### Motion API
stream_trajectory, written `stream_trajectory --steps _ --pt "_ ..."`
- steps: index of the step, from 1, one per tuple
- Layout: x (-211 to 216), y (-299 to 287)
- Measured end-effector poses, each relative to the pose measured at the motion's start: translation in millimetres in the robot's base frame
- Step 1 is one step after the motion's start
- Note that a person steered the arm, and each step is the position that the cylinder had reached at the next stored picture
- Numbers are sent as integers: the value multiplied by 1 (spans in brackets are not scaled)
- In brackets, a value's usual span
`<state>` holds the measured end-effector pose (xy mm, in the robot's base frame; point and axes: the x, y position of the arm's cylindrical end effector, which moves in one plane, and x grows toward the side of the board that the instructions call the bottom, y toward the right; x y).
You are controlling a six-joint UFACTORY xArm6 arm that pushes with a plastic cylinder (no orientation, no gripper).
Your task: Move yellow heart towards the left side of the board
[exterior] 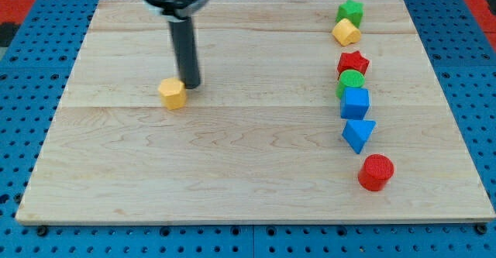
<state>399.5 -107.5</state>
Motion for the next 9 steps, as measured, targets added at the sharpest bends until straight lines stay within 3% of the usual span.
stream_trajectory --steps 1,2,3,4,6,7,8,9 --pt "25 43" --pt "47 6" --pt "27 -67" --pt "9 -48" --pt "-80 144" --pt "-85 235" --pt "-85 299" --pt "-104 309"
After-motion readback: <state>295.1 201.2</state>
